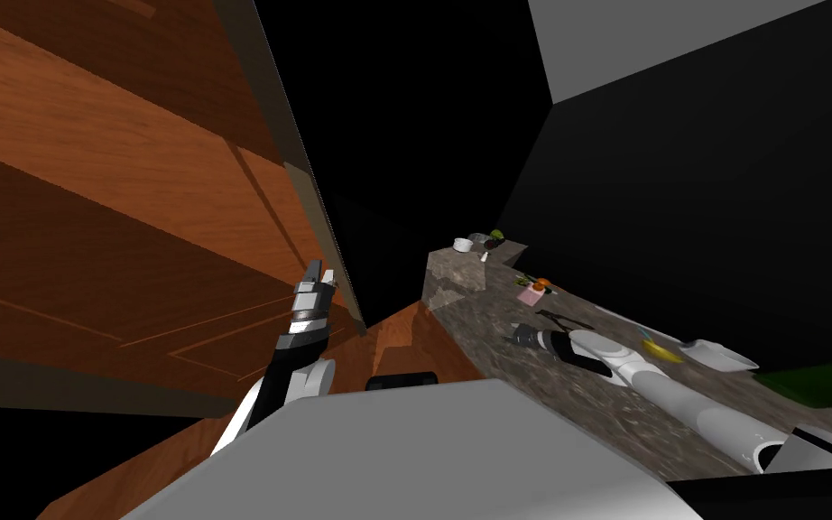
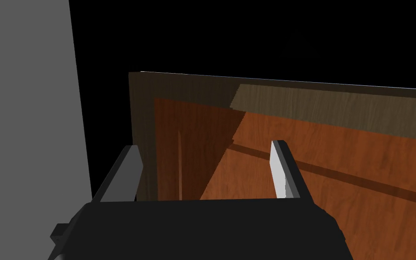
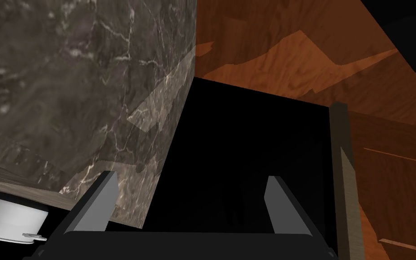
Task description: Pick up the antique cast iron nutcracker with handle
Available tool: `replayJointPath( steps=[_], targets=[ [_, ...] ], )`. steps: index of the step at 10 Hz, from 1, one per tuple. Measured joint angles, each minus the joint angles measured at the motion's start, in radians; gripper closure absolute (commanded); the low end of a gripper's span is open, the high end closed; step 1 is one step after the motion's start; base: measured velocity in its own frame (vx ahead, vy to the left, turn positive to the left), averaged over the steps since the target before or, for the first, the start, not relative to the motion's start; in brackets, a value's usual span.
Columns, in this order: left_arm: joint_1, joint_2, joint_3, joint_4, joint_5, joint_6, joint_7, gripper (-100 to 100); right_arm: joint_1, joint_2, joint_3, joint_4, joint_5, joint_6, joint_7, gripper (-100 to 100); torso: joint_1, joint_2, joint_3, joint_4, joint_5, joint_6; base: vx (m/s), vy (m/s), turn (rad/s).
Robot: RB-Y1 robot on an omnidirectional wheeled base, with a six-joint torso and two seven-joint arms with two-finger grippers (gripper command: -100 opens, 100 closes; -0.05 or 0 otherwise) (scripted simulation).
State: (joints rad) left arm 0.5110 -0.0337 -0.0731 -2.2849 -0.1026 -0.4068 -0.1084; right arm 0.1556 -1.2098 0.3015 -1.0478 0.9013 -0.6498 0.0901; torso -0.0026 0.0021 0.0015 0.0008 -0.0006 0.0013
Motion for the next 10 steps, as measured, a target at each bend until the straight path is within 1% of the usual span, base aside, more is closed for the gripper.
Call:
replayJointPath(
  steps=[1, 2, 3, 5, 6, 7, 9, 10],
  targets=[
    [0.0, 0.0, 0.0, 0.0, 0.0, 0.0, 0.0, 0, -0.012, 0.006, 0.002, 0.033, 0.002, -0.009, 0.008, -100, 0.0, 0.0, 0.0, 0.0, 0.0, 0.0, -0.013, -0.008, 0.133],
    [0.0, 0.0, 0.0, 0.0, 0.0, 0.0, 0.0, 0, -0.015, -0.02, 0.004, 0.053, 0.018, -0.013, 0.012, -100, 0.0, 0.0, 0.0, 0.0, 0.001, -0.001, -0.016, -0.017, 0.077],
    [0.0, 0.0, 0.0, 0.0, 0.0, 0.0, 0.0, 0, -0.022, -0.032, 0.004, 0.081, 0.028, -0.017, 0.016, -100, 0.0, 0.0, 0.0, 0.0, 0.0, 0.0, -0.021, -0.018, 0.087],
    [0.0, 0.0, 0.0, 0.0, 0.0, 0.0, 0.0, 0, -0.047, -0.071, 0.012, 0.14, 0.058, -0.032, 0.024, -100, -0.001, 0.0, 0.0, 0.0, 0.0, 0.0, -0.019, -0.022, 0.088],
    [0.0, 0.0, 0.0, 0.0, 0.0, 0.0, 0.0, 0, -0.057, -0.107, 0.019, 0.159, 0.078, -0.036, 0.013, -100, -0.001, 0.001, 0.0, 0.0, 0.0, 0.0, -0.019, -0.027, 0.067],
    [0.0, 0.0, 0.0, 0.0, 0.0, 0.0, 0.0, 0, -0.079, -0.108, 0.024, 0.201, 0.091, -0.045, 0.02, -100, -0.001, 0.0, 0.0, 0.0, 0.0, 0.0, -0.024, -0.041, 0.091],
    [0.0, 0.0, 0.0, 0.0, 0.0, 0.0, 0.0, 0, -0.132, -0.148, 0.05, 0.289, 0.144, -0.061, 0.021, -100, -0.003, 0.001, 0.0, 0.0, 0.0, 0.0, -0.019, -0.055, 0.104],
    [0.0, 0.0, 0.0, 0.0, 0.0, 0.0, 0.0, 0, -0.115, -0.168, 0.043, 0.292, 0.145, -0.061, 0.023, -100, -0.003, 0.001, 0.0, 0.0, -0.001, 0.0, -0.016, -0.059, 0.08]
  ],
)
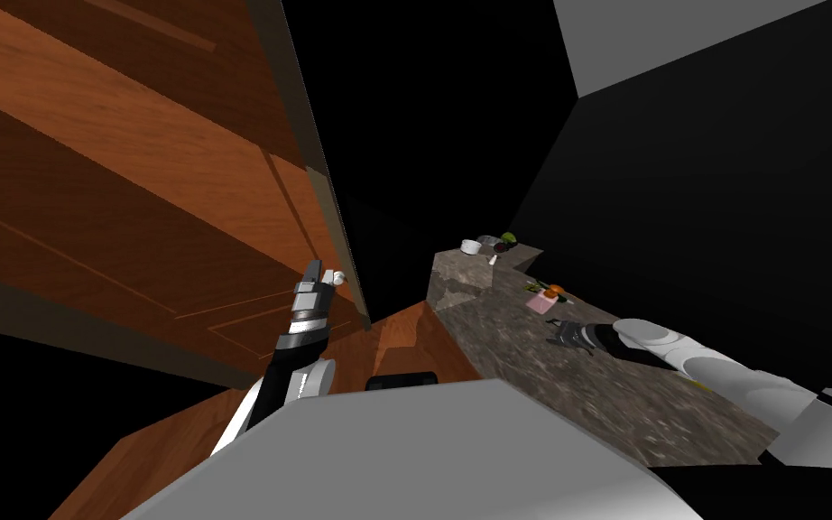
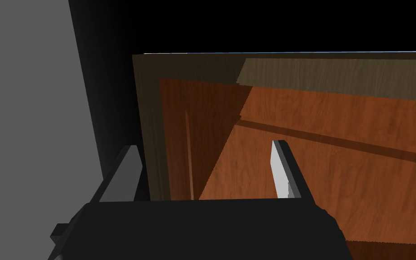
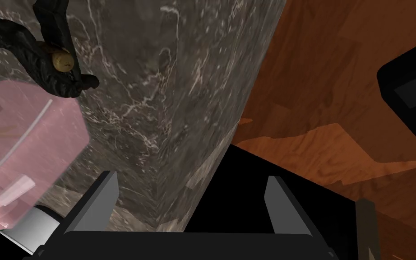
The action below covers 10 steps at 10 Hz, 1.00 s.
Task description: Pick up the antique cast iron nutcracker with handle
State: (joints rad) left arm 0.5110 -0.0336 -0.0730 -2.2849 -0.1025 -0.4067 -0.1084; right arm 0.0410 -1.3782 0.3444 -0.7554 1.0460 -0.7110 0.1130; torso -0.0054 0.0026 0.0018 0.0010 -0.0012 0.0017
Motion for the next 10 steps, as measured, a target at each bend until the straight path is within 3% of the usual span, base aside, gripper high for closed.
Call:
replayJointPath(
  steps=[2, 5, 8, 9, 10],
  targets=[
    [0.0, 0.0, 0.0, 0.0, 0.0, 0.0, 0.0, 0, 0.005, -0.037, 0.003, 0.017, 0.017, 0.0, -0.008, -100, 0.0, 0.0, 0.0, 0.0, 0.0, 0.0, -0.018, -0.054, 0.062],
    [0.0, 0.0, 0.0, 0.0, 0.0, 0.0, 0.0, 0, -0.067, -0.049, 0.032, 0.161, 0.071, -0.045, 0.028, -100, -0.007, -0.002, -0.001, 0.0, -0.001, 0.0, 0.007, -0.129, 0.079],
    [0.0, 0.0, 0.0, 0.0, 0.0, 0.0, 0.0, 0, -0.04, -0.073, 0.053, 0.144, 0.093, -0.039, -0.012, -100, -0.006, -0.003, -0.002, -0.001, -0.001, 0.0, 0.016, -0.12, 0.051],
    [0.0, 0.0, 0.0, 0.0, 0.0, 0.0, 0.0, 0, -0.056, -0.067, 0.061, 0.179, 0.104, -0.051, -0.007, -100, -0.008, -0.002, -0.002, -0.001, -0.002, 0.0, -0.004, -0.069, 0.023],
    [0.0, 0.0, 0.0, 0.0, 0.0, 0.0, 0.0, 0, -0.058, -0.066, 0.062, 0.184, 0.105, -0.055, -0.003, 0, -0.003, -0.002, -0.001, -0.001, -0.001, 0.0, 0.0, -0.014, -0.001]
  ],
)
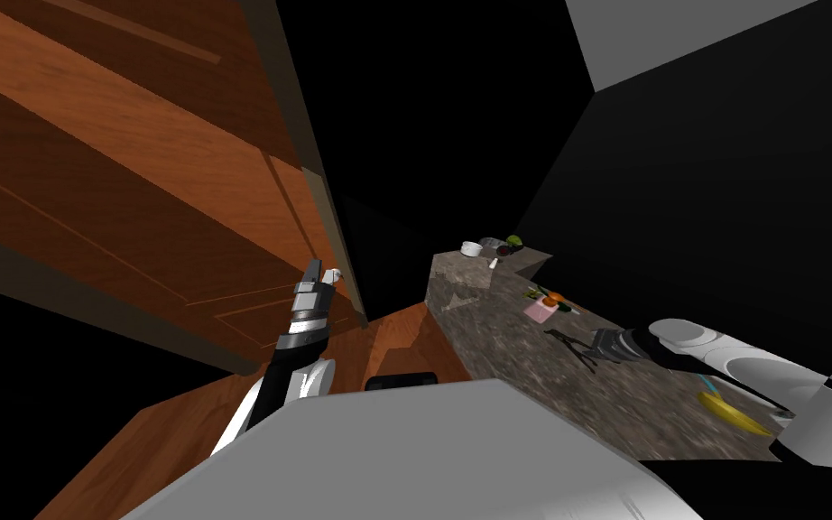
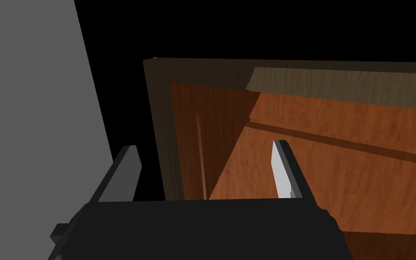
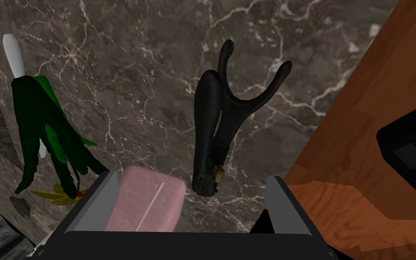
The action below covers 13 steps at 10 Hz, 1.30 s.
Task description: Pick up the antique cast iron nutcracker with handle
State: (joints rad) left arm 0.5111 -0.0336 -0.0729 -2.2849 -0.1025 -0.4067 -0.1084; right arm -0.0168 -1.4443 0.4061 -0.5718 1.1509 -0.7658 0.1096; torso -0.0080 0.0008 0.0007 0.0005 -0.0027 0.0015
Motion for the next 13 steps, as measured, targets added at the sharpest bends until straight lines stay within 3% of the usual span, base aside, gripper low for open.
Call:
replayJointPath(
  steps=[1, 2, 7, 8, 13],
  targets=[
    [0.0, 0.0, 0.0, 0.0, 0.0, 0.0, 0.0, 0, 0.0, 0.0, 0.0, -0.001, 0.0, 0.0, 0.0, -100, 0.004, 0.0, 0.0, 0.0, 0.001, 0.0, 0.009, -0.012, 0.078],
    [0.0, 0.0, 0.0, 0.0, 0.0, 0.0, 0.0, 0, 0.031, -0.019, 0.022, -0.033, -0.029, 0.019, 0.005, -100, 0.005, 0.0, 0.0, 0.0, 0.002, 0.0, 0.011, -0.012, 0.043],
    [0.0, 0.0, 0.0, 0.0, 0.0, 0.0, 0.0, 0, 0.057, -0.039, 0.086, -0.048, -0.165, 0.058, 0.067, -100, 0.006, 0.0, 0.0, 0.0, 0.002, 0.0, 0.008, -0.005, 0.032],
    [0.0, 0.0, 0.0, 0.0, 0.0, 0.0, 0.0, 0, 0.098, -0.062, 0.107, -0.09, -0.201, 0.083, 0.072, -100, 0.006, 0.0, 0.0, 0.0, 0.002, 0.0, 0.012, -0.009, 0.046],
    [0.0, 0.0, 0.0, 0.0, 0.0, 0.0, 0.0, 0, 0.129, -0.085, 0.171, -0.11, -0.349, 0.122, 0.13, -100, 0.006, 0.0, 0.0, 0.0, 0.002, 0.0, 0.006, -0.006, 0.021]
  ],
)
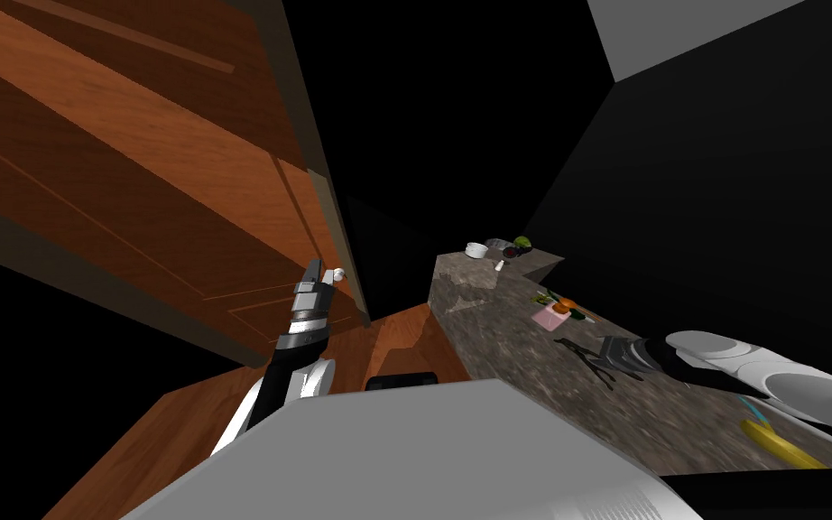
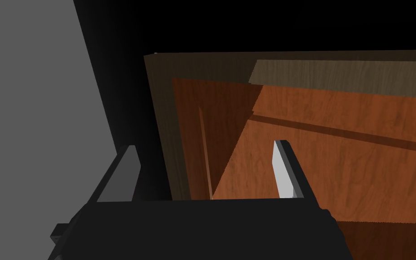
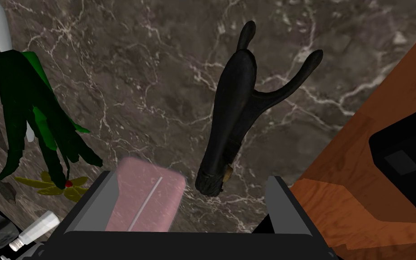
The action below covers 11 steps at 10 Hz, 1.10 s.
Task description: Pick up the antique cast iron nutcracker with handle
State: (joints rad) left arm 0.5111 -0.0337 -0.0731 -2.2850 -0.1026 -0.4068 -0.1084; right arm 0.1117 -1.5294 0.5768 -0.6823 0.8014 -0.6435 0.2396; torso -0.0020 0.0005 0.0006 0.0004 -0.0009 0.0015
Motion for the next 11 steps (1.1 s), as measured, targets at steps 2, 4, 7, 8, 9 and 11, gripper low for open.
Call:
replayJointPath(
  steps=[2, 4, 7, 8, 9, 11],
  targets=[
    [0.0, 0.0, 0.0, 0.0, 0.0, 0.0, 0.0, 0, 0.022, -0.014, 0.022, -0.015, -0.05, 0.014, 0.016, -100, 0.0, 0.0, 0.0, 0.0, 0.0, 0.0, 0.01, -0.007, 0.056],
    [0.0, 0.0, 0.0, 0.0, 0.0, 0.0, 0.0, 0, 0.032, -0.021, 0.042, -0.024, -0.108, 0.029, 0.034, -100, 0.0, 0.0, 0.0, 0.0, 0.0, 0.0, 0.007, -0.007, 0.034],
    [0.0, 0.0, 0.0, 0.0, 0.0, 0.0, 0.0, 0, 0.069, -0.046, 0.084, -0.058, -0.198, 0.062, 0.065, -100, 0.0, 0.0, 0.0, 0.0, 0.0, 0.0, 0.008, -0.008, 0.035],
    [0.0, 0.0, 0.0, 0.0, 0.0, 0.0, 0.0, 0, 0.082, -0.054, 0.11, -0.067, -0.226, 0.075, 0.081, -100, 0.0, 0.0, 0.0, 0.0, 0.0, 0.0, 0.011, -0.011, 0.044],
    [0.0, 0.0, 0.0, 0.0, 0.0, 0.0, 0.0, 0, 0.094, -0.06, 0.124, -0.078, -0.256, 0.088, 0.094, -100, 0.0, 0.0, 0.0, 0.0, 0.0, 0.0, 0.006, -0.005, -0.004],
    [0.0, 0.0, 0.0, 0.0, 0.0, 0.0, 0.0, 0, 0.118, -0.075, 0.151, -0.093, -0.319, 0.105, 0.116, -100, 0.0, 0.0, 0.0, 0.0, 0.0, 0.0, 0.01, -0.007, 0.051]
  ],
)
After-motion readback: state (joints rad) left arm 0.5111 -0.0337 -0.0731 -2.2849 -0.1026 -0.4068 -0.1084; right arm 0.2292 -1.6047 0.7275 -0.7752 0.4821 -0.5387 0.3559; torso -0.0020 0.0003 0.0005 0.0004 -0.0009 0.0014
